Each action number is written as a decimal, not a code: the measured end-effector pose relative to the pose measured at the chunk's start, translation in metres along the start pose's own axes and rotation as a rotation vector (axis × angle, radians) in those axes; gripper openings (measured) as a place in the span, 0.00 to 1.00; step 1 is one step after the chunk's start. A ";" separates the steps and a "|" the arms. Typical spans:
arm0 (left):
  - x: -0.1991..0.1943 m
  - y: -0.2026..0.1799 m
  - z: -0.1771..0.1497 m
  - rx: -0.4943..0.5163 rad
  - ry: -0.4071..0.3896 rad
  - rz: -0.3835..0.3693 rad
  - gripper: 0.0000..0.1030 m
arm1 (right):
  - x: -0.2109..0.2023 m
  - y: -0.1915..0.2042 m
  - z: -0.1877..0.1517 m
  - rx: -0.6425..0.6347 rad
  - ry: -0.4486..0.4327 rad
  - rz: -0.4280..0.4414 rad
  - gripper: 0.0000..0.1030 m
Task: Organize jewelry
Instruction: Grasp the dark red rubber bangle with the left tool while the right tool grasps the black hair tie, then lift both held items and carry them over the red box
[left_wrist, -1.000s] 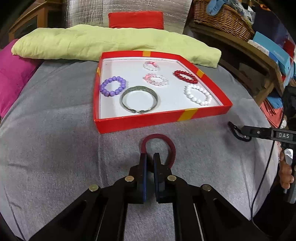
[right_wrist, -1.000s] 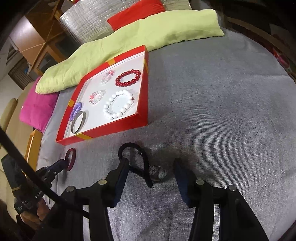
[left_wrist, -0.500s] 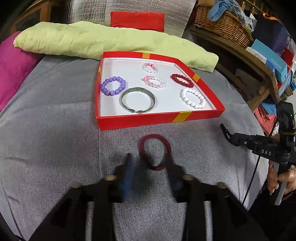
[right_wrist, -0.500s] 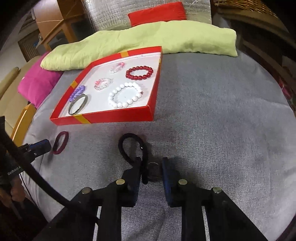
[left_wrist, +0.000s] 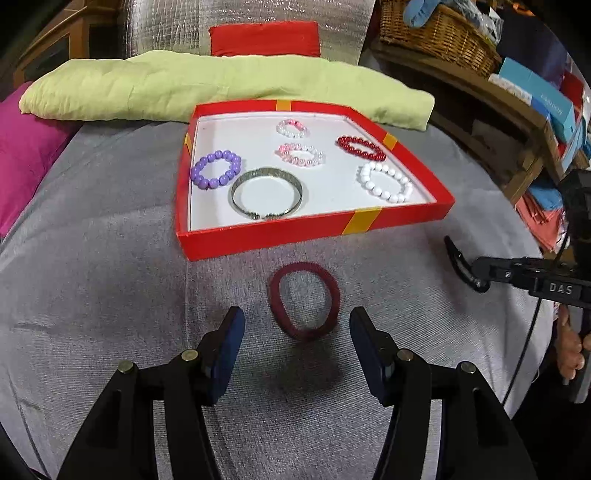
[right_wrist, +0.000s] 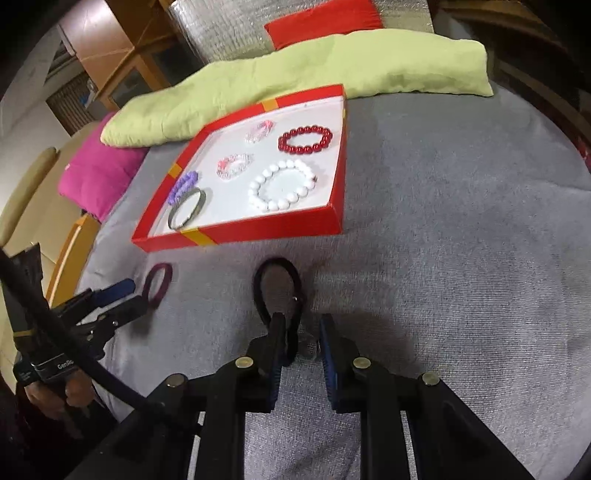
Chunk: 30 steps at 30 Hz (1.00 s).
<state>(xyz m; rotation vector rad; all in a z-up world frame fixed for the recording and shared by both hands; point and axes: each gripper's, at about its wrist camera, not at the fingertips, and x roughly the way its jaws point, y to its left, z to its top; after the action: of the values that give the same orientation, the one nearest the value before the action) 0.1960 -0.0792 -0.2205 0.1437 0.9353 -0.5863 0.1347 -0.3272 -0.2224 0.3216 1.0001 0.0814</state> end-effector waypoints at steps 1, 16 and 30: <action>0.003 0.000 -0.001 0.005 0.005 0.007 0.49 | 0.000 0.001 -0.001 -0.008 0.001 -0.011 0.20; 0.003 0.000 -0.003 0.035 -0.005 -0.005 0.14 | -0.001 0.007 -0.001 -0.045 0.005 -0.010 0.50; -0.003 0.000 -0.002 0.025 -0.012 -0.012 0.12 | 0.007 0.031 -0.013 -0.232 -0.026 -0.128 0.09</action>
<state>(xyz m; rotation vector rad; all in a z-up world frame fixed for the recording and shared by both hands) 0.1936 -0.0770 -0.2196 0.1569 0.9175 -0.6090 0.1303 -0.2928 -0.2254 0.0462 0.9722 0.0763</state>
